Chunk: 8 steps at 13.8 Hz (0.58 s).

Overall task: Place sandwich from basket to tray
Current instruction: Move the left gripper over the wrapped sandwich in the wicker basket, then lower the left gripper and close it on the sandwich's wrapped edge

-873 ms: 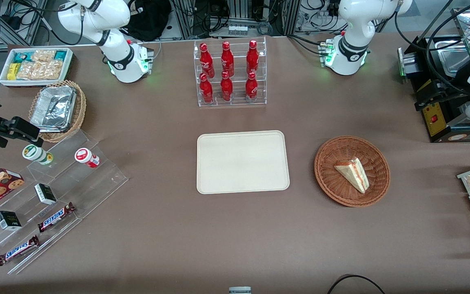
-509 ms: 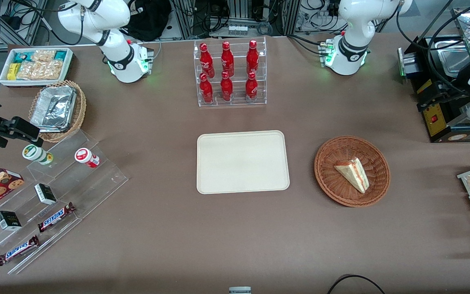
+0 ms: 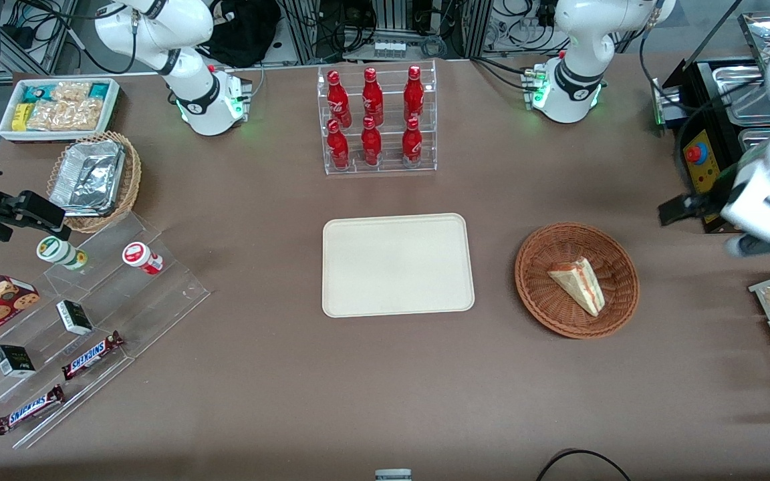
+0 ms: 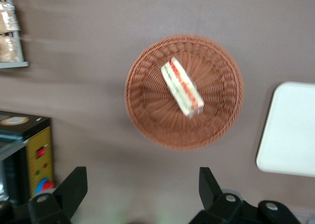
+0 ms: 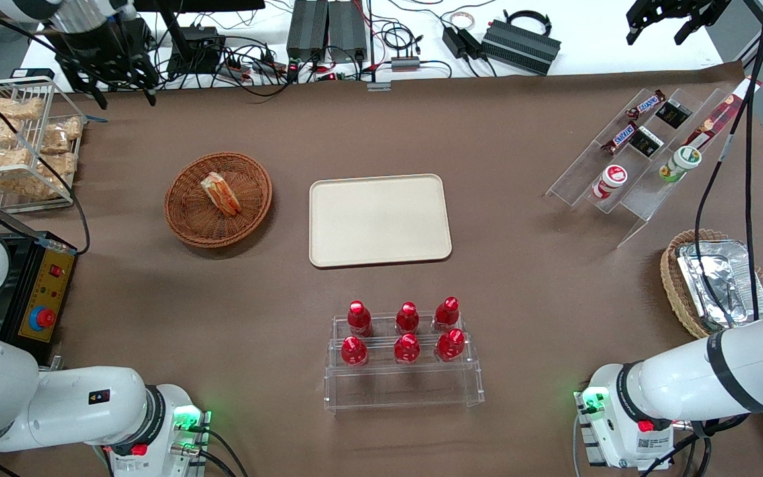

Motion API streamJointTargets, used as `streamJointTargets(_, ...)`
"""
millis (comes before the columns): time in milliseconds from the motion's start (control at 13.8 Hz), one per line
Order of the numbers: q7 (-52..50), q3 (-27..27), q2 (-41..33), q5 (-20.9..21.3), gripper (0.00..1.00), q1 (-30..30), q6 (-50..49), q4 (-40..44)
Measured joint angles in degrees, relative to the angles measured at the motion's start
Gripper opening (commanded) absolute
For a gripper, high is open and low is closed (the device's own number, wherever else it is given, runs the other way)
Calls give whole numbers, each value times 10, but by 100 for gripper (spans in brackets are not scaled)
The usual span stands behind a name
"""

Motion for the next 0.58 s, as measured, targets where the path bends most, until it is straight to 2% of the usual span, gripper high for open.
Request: streamJointTargets(582,-254,-23,4,0,100,-2,312,-224)
